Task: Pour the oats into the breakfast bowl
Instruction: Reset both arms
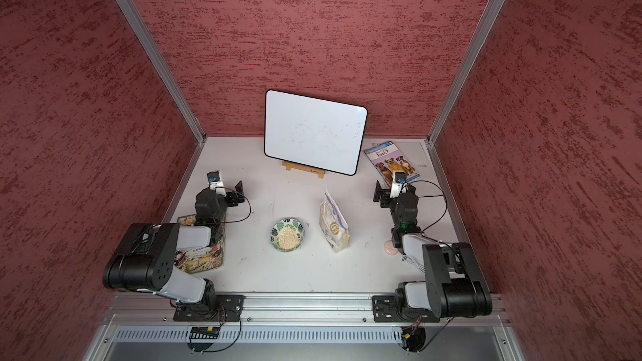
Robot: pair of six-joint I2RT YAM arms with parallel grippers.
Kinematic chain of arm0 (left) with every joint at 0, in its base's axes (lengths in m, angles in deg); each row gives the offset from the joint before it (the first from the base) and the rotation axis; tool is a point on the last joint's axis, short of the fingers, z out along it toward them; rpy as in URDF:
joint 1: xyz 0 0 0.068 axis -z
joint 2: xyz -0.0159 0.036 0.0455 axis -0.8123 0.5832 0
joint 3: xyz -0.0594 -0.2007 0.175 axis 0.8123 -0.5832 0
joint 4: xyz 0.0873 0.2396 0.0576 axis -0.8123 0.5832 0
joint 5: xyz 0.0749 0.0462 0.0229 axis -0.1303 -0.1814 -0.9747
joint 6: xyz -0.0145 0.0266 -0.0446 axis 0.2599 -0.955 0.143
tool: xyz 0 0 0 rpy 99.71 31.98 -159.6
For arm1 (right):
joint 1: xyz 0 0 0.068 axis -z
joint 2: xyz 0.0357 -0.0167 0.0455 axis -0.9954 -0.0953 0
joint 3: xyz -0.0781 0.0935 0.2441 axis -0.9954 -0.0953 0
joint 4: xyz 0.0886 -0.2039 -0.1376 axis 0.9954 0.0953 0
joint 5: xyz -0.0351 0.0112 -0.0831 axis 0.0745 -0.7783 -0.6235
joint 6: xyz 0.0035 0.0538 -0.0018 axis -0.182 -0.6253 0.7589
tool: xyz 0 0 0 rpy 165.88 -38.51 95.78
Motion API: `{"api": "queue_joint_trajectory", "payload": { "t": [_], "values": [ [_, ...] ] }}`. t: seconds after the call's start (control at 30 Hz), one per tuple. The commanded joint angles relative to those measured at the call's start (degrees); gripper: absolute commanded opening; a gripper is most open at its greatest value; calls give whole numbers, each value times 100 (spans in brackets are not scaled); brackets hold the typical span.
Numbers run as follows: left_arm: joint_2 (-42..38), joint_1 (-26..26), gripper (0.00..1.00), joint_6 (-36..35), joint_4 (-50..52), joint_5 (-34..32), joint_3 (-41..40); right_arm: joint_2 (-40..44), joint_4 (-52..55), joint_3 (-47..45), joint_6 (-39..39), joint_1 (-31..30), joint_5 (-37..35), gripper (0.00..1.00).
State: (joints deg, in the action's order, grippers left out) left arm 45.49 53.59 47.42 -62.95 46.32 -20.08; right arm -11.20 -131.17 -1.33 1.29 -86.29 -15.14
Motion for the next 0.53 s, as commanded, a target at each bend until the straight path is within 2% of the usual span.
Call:
{"api": "queue_joint_trajectory", "payload": {
  "t": [0.0, 0.1, 0.5],
  "values": [
    [15, -16, 100, 50, -113, 69, 33, -720, 253, 426, 70, 6, 215, 99],
    [20, -14, 100, 60, -113, 65, 33, -888, -111, 295, -115, 114, 105, 99],
    [10, -16, 100, 58, -105, 96, 32, -889, 8, 344, -66, 117, 189, 99]
  ]
}}
